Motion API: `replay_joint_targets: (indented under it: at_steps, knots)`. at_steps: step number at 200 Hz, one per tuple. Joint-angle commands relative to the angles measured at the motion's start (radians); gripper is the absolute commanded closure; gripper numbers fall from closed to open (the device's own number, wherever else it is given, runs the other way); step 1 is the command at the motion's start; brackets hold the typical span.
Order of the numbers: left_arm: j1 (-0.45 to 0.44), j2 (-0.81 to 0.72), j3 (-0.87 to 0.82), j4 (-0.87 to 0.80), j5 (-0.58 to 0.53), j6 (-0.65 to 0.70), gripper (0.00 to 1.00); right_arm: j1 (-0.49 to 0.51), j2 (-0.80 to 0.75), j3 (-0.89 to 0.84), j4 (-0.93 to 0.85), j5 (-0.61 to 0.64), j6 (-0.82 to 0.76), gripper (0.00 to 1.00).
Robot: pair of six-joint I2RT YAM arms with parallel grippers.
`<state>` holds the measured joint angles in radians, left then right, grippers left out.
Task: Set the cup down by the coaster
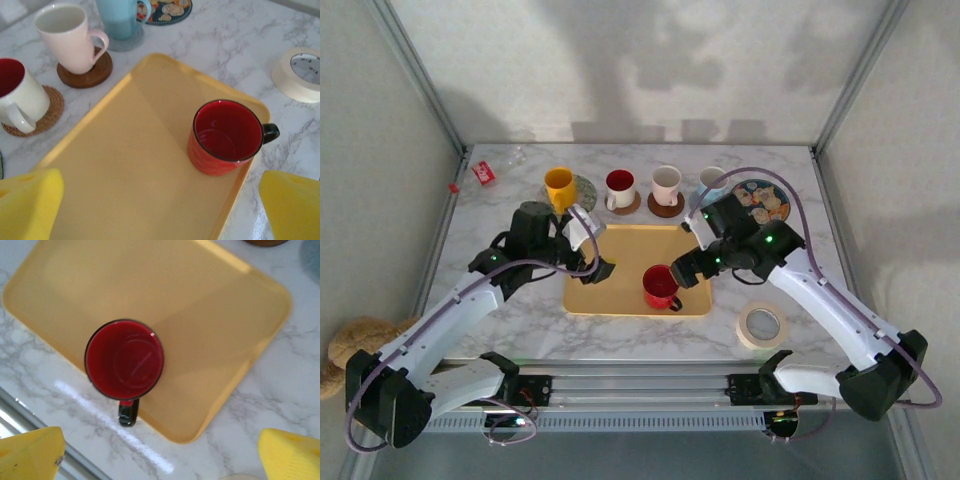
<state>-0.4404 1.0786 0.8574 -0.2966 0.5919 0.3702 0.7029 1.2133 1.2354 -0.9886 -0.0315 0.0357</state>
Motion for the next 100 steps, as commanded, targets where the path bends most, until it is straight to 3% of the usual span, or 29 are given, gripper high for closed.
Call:
replay_joint_targets:
  at_steps: [1,45,100]
  knots:
    - [0.011,-0.047,-0.043,-0.012,0.011,-0.01,0.0,0.039,-0.015,-0.037,-0.04,-0.007,0.061,0.01]
    - [0.013,-0.115,-0.126,0.056,-0.051,-0.064,0.0,0.133,-0.004,-0.102,-0.048,-0.022,0.136,0.01]
    - [0.019,-0.121,-0.151,0.071,-0.047,-0.071,0.0,0.209,0.074,-0.183,0.038,-0.042,0.212,0.01]
